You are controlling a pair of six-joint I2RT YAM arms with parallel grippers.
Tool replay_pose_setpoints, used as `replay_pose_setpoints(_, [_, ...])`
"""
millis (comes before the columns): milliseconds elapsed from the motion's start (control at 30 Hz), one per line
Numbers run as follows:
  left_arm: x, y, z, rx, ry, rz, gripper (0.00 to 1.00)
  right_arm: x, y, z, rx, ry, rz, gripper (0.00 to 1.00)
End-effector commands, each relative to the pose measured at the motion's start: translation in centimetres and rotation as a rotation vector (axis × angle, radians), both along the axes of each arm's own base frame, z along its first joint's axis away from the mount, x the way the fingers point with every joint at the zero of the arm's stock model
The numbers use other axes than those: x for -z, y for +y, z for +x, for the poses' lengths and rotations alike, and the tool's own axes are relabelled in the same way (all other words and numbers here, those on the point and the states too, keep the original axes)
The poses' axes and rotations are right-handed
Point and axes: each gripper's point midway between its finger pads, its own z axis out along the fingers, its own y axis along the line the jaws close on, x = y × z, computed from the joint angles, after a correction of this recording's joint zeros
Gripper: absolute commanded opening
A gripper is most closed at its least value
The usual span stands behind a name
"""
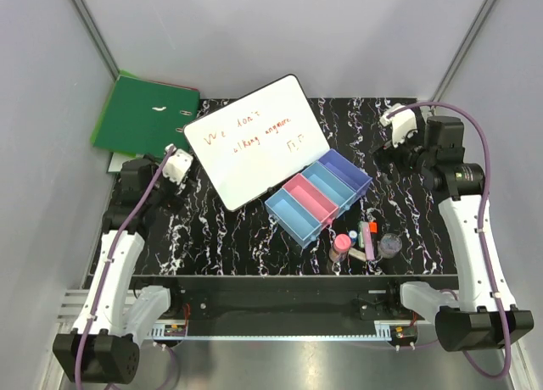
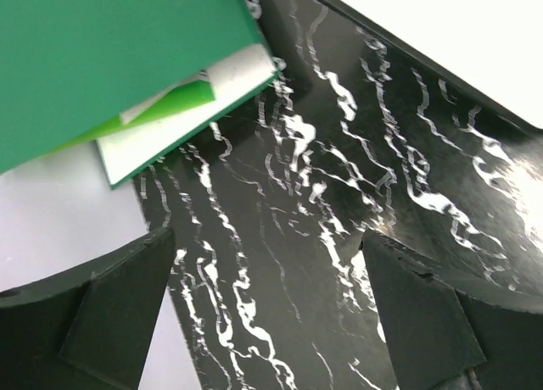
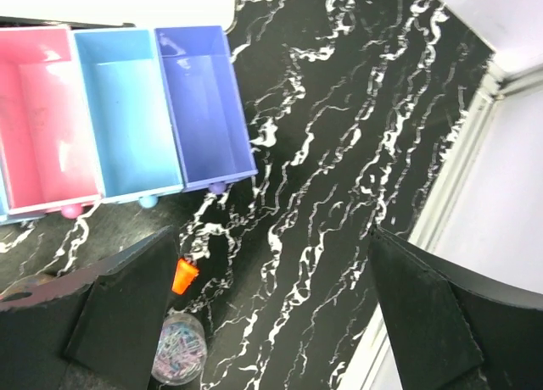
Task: Sort the stationery into containers
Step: Move the storage box to the center of the board.
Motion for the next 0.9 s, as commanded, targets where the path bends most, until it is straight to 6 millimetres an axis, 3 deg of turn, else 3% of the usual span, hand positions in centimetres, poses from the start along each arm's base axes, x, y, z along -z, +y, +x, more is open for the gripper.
replay_pose_setpoints(0, [0.3,-2.4,-1.7,0.124,0.027,-0.063,0.99,-0.5,1.5,-1.3,-0.083,0.022,0.046,1.00])
replay_pose_setpoints(133, [1.7,-5.5,-3.4,0.278,0.097,-0.114,0.99,1.4,4.8,-2.5,-0.250,0.123,0.132,1.00])
replay_pose_setpoints(233, [3.3,-7.0,-4.5,0.337,0.165,-0.101,0.99,3.3,5.4,-0.7,-0.207,0.194,0.157,1.00])
replay_pose_setpoints(267, [3.7,-7.2,-4.7,0.346,0.178,-0.095,0.99,4.3,5.5,1.3,-0.153,0.206,0.142,1.00])
replay_pose_setpoints(300, [4.0,-7.5,-4.8,0.355,0.188,-0.083,0.99,5.0,5.8,2.2,-0.089,0.235,0.147,1.00])
replay_pose_setpoints(333, [4.1,-7.5,-4.9,0.351,0.193,-0.083,0.99,4.5,5.0,3.5,-0.020,0.219,0.117,1.00])
replay_pose_setpoints(367, [4.2,-7.5,-4.9,0.350,0.194,-0.079,0.99,5.7,4.9,4.1,-0.006,0.273,0.107,1.00])
replay_pose_setpoints(400, [4.2,-7.4,-4.9,0.345,0.196,-0.079,0.99,5.8,4.9,4.5,-0.002,0.275,0.107,1.00])
replay_pose_setpoints(533, [4.3,-7.7,-4.8,0.345,0.207,-0.093,0.99,7.4,6.6,4.7,-0.094,0.320,0.101,1.00])
replay_pose_setpoints(633, [4.0,-8.0,-4.3,0.331,0.219,-0.116,0.99,9.5,6.7,6.4,-0.065,0.366,0.074,1.00])
replay_pose_setpoints(667, [3.8,-8.1,-4.0,0.326,0.224,-0.120,0.99,11.0,6.6,7.1,-0.051,0.405,0.062,1.00])
replay_pose_setpoints(867, [3.6,-8.0,-3.2,0.300,0.238,-0.116,0.99,13.8,7.7,8.9,-0.090,0.455,0.025,1.00])
